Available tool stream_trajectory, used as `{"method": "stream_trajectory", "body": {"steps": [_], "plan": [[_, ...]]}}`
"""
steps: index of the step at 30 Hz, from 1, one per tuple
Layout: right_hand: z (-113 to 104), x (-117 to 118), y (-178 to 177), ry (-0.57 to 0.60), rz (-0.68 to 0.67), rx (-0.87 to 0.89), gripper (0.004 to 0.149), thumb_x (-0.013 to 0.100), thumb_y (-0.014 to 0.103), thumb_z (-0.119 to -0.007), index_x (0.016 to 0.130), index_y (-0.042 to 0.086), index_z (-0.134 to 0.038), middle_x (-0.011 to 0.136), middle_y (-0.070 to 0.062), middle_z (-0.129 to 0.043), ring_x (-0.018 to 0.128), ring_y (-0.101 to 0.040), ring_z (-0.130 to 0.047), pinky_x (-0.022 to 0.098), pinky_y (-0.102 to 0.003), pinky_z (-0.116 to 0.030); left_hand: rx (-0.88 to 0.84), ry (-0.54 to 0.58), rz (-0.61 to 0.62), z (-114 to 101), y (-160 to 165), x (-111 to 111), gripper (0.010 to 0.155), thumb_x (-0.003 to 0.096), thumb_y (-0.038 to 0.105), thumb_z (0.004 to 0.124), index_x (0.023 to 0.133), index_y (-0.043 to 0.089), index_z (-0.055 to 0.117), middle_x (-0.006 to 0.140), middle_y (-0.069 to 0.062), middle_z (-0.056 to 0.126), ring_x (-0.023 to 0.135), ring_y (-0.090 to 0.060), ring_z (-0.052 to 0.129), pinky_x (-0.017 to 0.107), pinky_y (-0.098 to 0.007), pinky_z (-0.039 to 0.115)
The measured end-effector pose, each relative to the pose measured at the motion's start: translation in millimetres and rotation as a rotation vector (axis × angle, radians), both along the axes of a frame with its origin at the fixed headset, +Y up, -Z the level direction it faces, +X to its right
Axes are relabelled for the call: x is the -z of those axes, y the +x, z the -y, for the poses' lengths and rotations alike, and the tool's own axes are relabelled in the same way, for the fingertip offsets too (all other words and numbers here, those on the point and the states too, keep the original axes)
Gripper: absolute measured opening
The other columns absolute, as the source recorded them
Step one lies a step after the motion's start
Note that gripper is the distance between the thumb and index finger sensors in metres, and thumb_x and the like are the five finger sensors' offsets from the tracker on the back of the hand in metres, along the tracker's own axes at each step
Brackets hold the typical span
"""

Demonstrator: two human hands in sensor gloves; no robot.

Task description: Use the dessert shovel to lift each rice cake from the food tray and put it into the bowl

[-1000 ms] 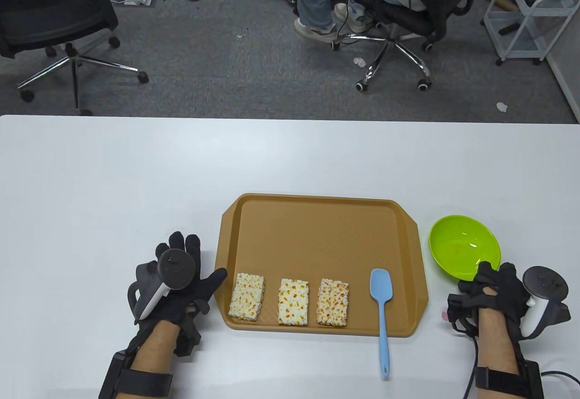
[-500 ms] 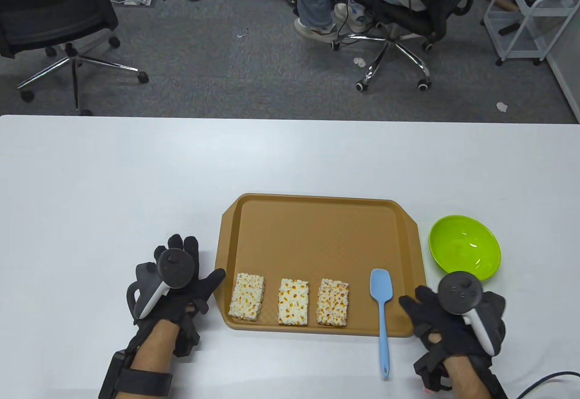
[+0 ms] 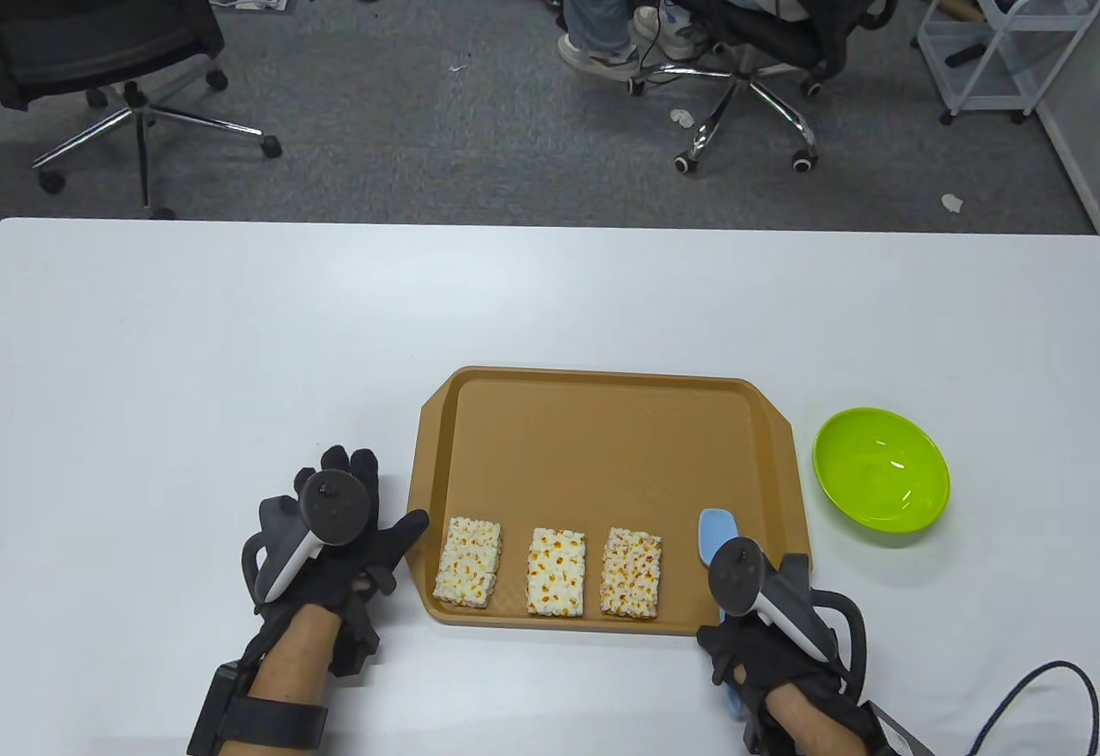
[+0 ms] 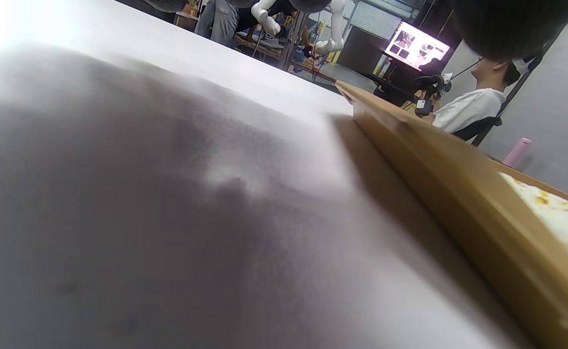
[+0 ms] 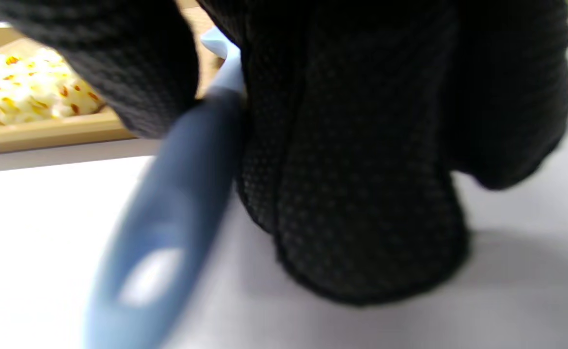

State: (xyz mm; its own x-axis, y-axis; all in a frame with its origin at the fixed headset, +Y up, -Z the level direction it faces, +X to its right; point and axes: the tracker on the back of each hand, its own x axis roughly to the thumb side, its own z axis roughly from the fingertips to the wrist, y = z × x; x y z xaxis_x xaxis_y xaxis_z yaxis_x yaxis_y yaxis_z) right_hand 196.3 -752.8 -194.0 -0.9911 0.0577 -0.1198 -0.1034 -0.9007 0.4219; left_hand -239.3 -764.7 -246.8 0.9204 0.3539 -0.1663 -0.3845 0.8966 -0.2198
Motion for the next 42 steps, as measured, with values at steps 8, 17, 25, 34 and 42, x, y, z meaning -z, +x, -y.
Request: {"method": "stream_trajectory", "body": {"steps": [8, 17, 25, 34, 42], "plan": [[-8.1, 0.8, 7.0, 0.033, 0.013, -0.004, 0.070, 0.036, 0.040, -0.087, 0.093, 0.005, -0.065, 0.048, -0.001, -0.104, 0.020, -0.023, -0.109, 0.037, -0.049, -0.090, -0.013, 0.006, -0.004, -0.4, -1.4, -0.4, 0.094, 0.0410, 0.072, 0.070, 0.109, 0.025, 0.025, 0.120, -0.012, 0.017, 0.107, -0.052, 0.022, 0.073, -0.072, 0.027], [-45.7, 4.7, 49.2, 0.586, 0.169, 0.299, 0.060, 0.039, 0.029, -0.074, 0.098, 0.025, -0.063, 0.068, -0.001, -0.085, 0.044, -0.026, -0.095, 0.047, -0.057, -0.082, -0.036, -0.007, -0.003, 1.4, -2.3, -0.3, 0.094, 0.0410, 0.072, 0.070, 0.109, 0.025, 0.025, 0.120, -0.013, 0.018, 0.107, -0.052, 0.024, 0.072, -0.072, 0.028], [-48.1, 1.8, 47.8, 0.686, 0.110, 0.343, 0.058, 0.039, 0.032, -0.072, 0.097, 0.031, -0.064, 0.068, 0.002, -0.086, 0.039, -0.021, -0.095, 0.026, -0.042, -0.088, -0.036, -0.005, -0.002, 1.9, -2.1, -0.4, 0.094, 0.0411, 0.072, 0.070, 0.109, 0.025, 0.026, 0.120, -0.013, 0.019, 0.108, -0.051, 0.023, 0.072, -0.072, 0.027], [-46.9, 2.8, 46.3, 0.708, 0.039, 0.395, 0.058, 0.039, 0.034, -0.071, 0.096, 0.033, -0.065, 0.068, 0.004, -0.086, 0.039, -0.020, -0.095, 0.015, -0.033, -0.088, -0.154, 0.098, -0.130, -2.8, -7.5, -2.3, 0.089, 0.0396, 0.077, 0.066, 0.103, 0.015, 0.057, 0.079, -0.014, 0.096, 0.029, -0.026, 0.110, 0.006, -0.033, 0.091], [-44.1, 3.0, 42.0, 0.699, -0.013, 0.374, 0.057, 0.039, 0.034, -0.071, 0.096, 0.032, -0.066, 0.067, 0.004, -0.086, 0.037, -0.019, -0.095, 0.011, -0.031, -0.086, -0.094, -0.015, -0.180, 9.7, 11.7, 2.1, 0.080, 0.0432, 0.069, 0.072, 0.099, 0.012, 0.066, 0.055, -0.013, 0.104, 0.011, -0.022, 0.109, -0.005, -0.031, 0.087]]}}
